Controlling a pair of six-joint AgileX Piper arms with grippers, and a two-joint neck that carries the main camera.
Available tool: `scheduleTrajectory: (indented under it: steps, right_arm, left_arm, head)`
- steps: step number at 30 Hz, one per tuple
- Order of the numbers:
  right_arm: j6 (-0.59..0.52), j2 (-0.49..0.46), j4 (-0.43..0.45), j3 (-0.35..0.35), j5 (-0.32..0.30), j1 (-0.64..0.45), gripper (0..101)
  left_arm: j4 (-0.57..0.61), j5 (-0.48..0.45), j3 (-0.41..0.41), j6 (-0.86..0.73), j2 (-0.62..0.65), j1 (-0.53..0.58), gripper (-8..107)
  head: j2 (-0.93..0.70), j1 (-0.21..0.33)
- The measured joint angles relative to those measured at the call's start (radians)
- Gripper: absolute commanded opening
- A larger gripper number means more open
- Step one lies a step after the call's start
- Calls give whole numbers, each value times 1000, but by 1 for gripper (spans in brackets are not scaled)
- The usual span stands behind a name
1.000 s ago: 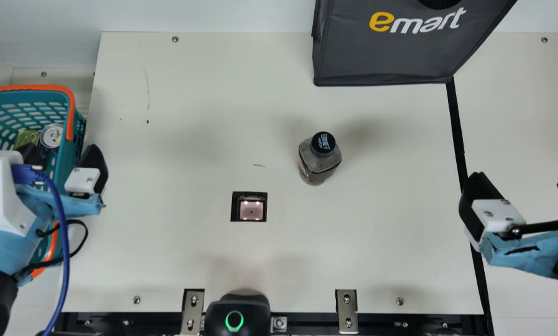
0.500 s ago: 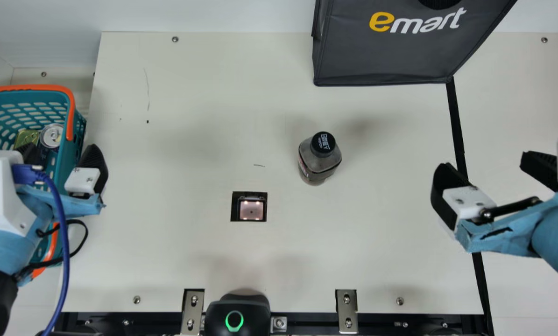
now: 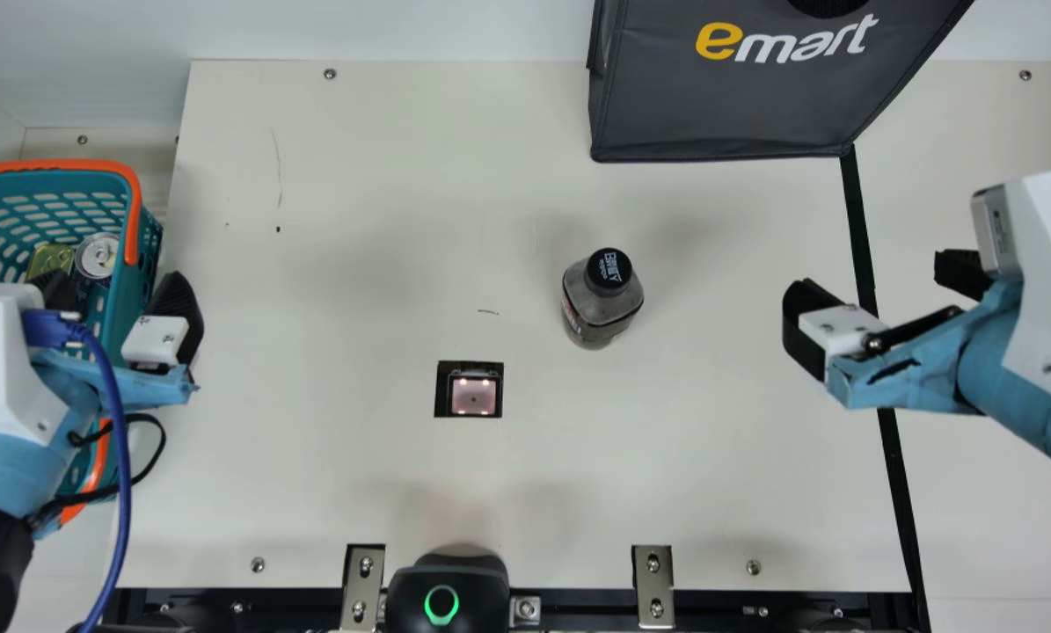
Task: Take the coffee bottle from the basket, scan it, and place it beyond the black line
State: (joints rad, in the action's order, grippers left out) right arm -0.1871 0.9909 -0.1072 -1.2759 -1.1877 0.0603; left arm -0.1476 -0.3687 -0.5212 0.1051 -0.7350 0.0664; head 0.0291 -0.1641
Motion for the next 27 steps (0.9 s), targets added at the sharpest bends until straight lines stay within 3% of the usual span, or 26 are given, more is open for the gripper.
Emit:
scheduleTrajectory:
  steps: [9, 27]
  right_arm:
    - [24, 74, 21, -8, 72, 45, 91]
    - [53, 139, 31, 43, 184, 151, 91]
  left_arm:
    - [0, 0, 0, 0, 0, 0, 90]
    - [0, 0, 0, 0, 0, 0, 90]
  head:
    - [2, 0]
    - [0, 0]
